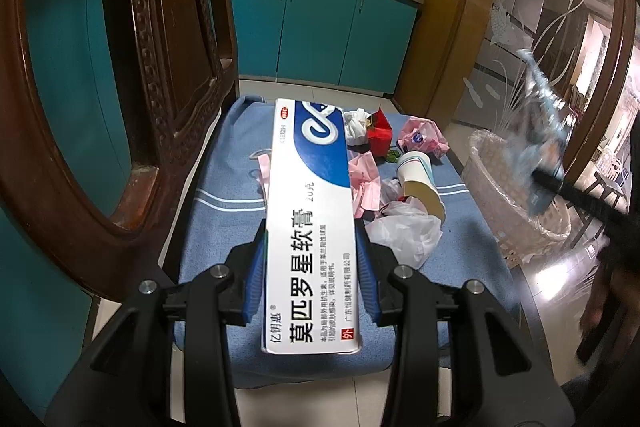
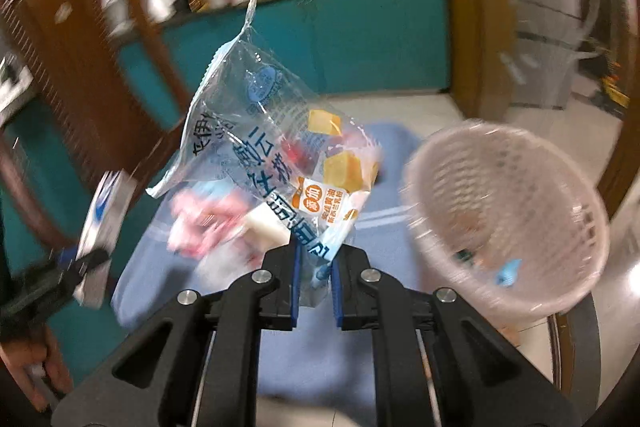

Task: Collect trash
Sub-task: 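Lift the clear snack bag with the right gripper while the left gripper holds the ointment box, then drop the snack bag into the wastebasket with the right gripper while the left gripper drops the ointment box in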

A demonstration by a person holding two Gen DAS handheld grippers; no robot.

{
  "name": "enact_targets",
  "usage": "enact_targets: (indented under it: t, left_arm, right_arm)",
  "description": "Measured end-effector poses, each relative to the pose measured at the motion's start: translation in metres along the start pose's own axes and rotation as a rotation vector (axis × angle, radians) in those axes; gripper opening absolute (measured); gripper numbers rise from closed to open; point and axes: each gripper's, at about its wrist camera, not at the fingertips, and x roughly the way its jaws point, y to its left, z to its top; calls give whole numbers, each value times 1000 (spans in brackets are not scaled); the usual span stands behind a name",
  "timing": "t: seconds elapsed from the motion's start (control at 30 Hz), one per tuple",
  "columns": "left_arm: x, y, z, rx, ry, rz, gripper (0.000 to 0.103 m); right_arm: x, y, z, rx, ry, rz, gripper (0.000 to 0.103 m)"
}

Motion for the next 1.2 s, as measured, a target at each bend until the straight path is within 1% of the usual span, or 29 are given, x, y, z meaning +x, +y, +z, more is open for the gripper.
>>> enact_targets:
  t: [0.1,0.17,0.2,0.23,0.3,0.37,0.4,0.43,0.47,0.5,0.53,0.6,0.67,0.77,0.8,0.83,0.9,0.93,0.97,1.0,1.03,1.1,1.13,1.2]
  left_arm:
    - [3,-1,-1,-1,9,-2,40]
    - [7,-3,-1,2,17,-11,40]
    - [8,-4,-2,6,18,-14,40]
    - [9,-7,-2,15,20,-16,40]
    - [11,-13,-4,37,21,-23,40]
    - [12,-19,-5,61,26,-31,40]
    - [13,-23,-6,78,30,-37,40]
    - [13,-27,-7,94,32,-44,40]
    - [12,-32,-8,109,33,-51,40]
    - [11,-38,-7,127,32,-61,40]
    - [10,-45,-6,136,33,-76,40]
    - [10,-63,-4,160,35,-110,40]
    - [14,-94,5,199,38,-150,40]
    - [32,-147,25,203,61,-250,40]
    - [41,-171,34,208,67,-281,40]
    - [47,-187,39,218,70,-295,40]
    - [67,-233,52,257,99,-344,41]
    - [75,-252,57,272,106,-364,44]
    - [87,-276,64,305,110,-380,48]
    - [94,-289,67,329,112,-377,68]
    - [103,-302,70,350,106,-355,81]
    - [108,-304,72,341,83,-308,82]
    - [108,-298,72,324,89,-302,82]
    - [97,-273,70,279,95,-301,85]
  right_arm:
    - [12,-55,12,114,-1,-85,14]
    - [27,-79,13,151,27,-125,27]
    - [36,-91,12,167,47,-150,38]
    - [44,-105,9,201,57,-183,45]
    - [51,-127,6,269,79,-200,52]
    - [45,-138,6,322,86,-176,53]
    - [39,-142,9,349,72,-154,56]
    - [22,-143,13,380,22,-120,64]
    - [11,-143,16,392,-16,-111,69]
    - [-8,-144,18,412,-90,-107,81]
    - [-21,-145,19,425,-140,-112,90]
    - [-44,-149,19,448,-225,-122,93]
    - [-52,-153,17,462,-254,-127,93]
    - [-52,-170,15,505,-247,-135,93]
    - [-52,-176,13,523,-244,-133,93]
    - [-54,-183,11,546,-247,-135,93]
    - [-60,-190,8,577,-262,-139,93]
    - [-65,-191,4,584,-273,-142,93]
    - [-61,-191,7,589,-279,-144,93]
    - [-63,-192,7,593,-282,-144,93]
    - [-62,-193,7,594,-275,-141,93]
    - [-60,-192,9,588,-258,-134,93]
    - [-59,-190,10,578,-249,-128,93]
    - [-56,-180,13,547,-233,-110,93]
